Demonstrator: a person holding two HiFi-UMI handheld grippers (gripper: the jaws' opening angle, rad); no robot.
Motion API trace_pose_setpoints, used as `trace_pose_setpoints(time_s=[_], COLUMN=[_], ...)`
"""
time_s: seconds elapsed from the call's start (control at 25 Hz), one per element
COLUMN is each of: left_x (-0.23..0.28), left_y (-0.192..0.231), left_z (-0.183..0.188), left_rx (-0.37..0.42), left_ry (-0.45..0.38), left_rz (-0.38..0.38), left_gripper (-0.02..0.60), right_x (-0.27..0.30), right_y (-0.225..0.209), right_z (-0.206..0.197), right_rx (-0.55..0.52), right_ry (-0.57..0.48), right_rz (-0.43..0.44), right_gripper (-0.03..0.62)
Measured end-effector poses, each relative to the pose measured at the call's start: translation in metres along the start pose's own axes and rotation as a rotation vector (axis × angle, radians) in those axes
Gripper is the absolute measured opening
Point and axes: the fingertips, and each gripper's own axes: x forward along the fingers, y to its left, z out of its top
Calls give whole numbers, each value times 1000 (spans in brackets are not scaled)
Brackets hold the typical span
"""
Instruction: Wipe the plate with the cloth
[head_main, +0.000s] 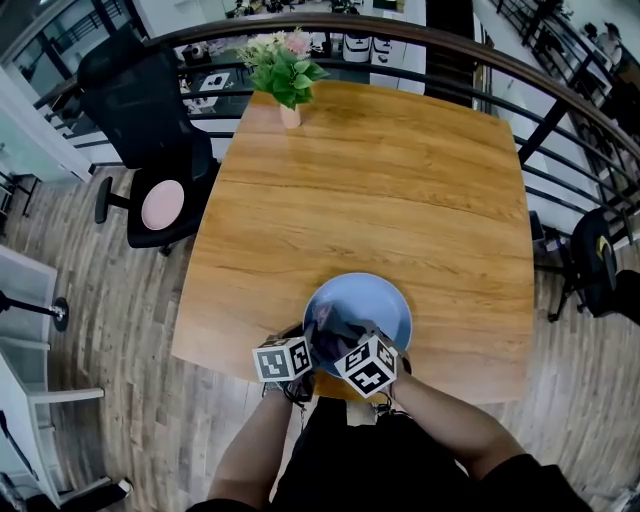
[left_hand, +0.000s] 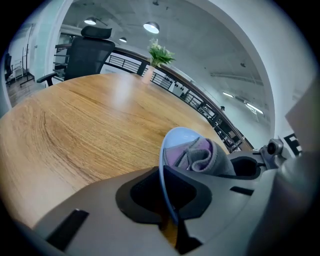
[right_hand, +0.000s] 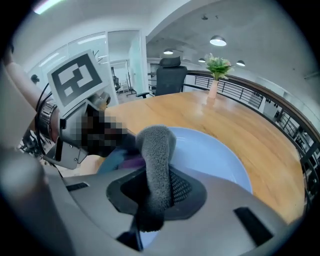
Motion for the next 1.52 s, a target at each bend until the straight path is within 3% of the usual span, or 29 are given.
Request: trace_pose_setpoints(time_s=[0.24, 0.56, 1.04, 1.52], left_x=[-1, 1, 4, 4], left_y=[2, 4, 5, 3], left_z=[1, 0, 0, -1], left_rx=[-7, -15, -15, -14], left_ry=[9, 16, 21, 20], left_rz=[-15, -26, -27, -31], left_gripper=[40, 38, 38, 38], right_x=[18, 25, 18, -6], right_y=[-2, -15, -78, -128], right_z=[7, 8, -4, -31], right_rx=[-50, -141, -89, -183], right_ry=[21, 58, 115, 224], right_rz=[16, -45, -170, -304], right_gripper=[72, 72, 72, 72])
